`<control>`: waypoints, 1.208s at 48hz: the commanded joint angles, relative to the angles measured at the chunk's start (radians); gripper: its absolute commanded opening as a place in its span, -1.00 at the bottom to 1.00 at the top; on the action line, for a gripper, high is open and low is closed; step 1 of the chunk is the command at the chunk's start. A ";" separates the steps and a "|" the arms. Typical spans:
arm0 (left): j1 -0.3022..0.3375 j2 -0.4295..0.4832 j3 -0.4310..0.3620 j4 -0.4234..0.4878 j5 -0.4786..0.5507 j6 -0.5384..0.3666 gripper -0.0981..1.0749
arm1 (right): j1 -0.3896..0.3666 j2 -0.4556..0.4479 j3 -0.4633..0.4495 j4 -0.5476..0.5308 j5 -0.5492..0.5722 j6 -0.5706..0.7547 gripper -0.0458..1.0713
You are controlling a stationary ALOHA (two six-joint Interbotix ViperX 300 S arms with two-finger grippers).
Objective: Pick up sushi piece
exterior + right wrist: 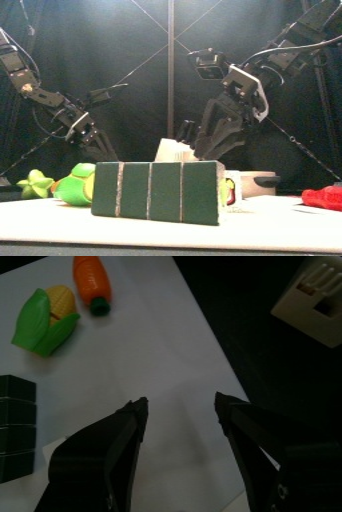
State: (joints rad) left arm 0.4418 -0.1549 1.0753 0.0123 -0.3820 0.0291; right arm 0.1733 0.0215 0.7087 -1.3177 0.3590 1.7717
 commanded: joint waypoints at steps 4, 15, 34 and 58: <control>-0.002 -0.072 0.006 0.002 -0.011 0.002 0.53 | 0.037 -0.044 0.000 -0.009 -0.075 -0.002 0.68; -0.109 -0.132 0.043 0.034 -0.011 0.002 0.53 | 0.089 -0.040 0.009 -0.055 -0.141 -0.002 0.68; -0.290 -0.132 0.054 0.063 -0.011 0.000 0.53 | 0.146 -0.011 -0.002 -0.089 -0.170 0.000 0.68; -0.311 -0.133 0.046 0.061 -0.018 0.000 0.53 | 0.138 0.091 -0.041 -0.078 -0.169 0.000 0.52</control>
State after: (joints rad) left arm 0.1350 -0.2807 1.1428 0.0721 -0.3896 0.0276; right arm 0.3160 0.1304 0.6872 -1.3959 0.1902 1.7717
